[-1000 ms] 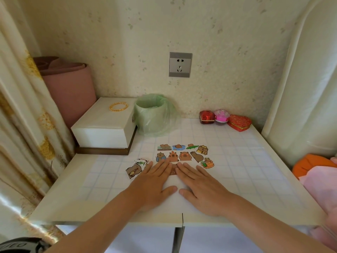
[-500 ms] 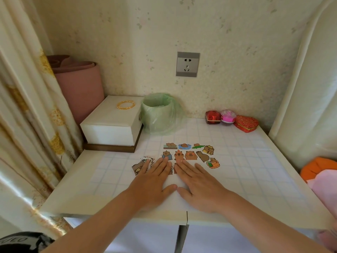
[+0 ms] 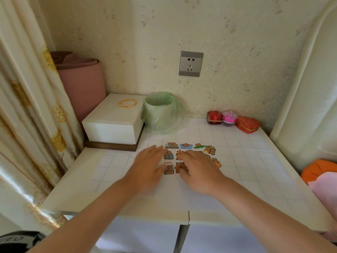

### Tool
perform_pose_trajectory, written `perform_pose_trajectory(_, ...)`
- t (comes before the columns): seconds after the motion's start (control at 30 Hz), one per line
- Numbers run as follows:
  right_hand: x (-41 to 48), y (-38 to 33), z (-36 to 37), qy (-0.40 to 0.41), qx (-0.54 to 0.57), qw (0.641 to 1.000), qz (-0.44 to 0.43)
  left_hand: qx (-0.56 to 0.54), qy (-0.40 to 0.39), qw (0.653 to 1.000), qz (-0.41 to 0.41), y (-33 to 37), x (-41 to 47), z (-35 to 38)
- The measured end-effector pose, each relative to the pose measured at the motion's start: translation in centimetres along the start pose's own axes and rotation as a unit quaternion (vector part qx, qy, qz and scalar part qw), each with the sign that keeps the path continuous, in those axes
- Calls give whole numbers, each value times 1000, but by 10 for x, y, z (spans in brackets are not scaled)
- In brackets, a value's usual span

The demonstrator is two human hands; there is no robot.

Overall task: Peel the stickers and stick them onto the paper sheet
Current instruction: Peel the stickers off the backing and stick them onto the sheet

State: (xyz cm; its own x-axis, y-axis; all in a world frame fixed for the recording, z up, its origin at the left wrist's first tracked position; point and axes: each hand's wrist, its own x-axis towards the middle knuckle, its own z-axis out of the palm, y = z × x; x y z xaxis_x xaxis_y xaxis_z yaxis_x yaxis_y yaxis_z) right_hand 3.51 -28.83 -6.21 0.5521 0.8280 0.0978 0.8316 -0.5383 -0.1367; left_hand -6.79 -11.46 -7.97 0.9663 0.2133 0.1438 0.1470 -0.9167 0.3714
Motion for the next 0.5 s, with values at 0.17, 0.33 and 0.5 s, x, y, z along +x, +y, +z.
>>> perform_pose_trajectory(0.17,21,-24,-10,-7,86,996,-11,-4,49,995,-85,-27,1,-32)
perform_pose_trajectory(0.33,41,-47,0,-18,131,991,-11,1,-19,989,-145,-49,-5,-34)
perform_pose_trajectory(0.5,57,-65,14,-7,105,994,-6,32,-38,992,-118,-56,-8,-29)
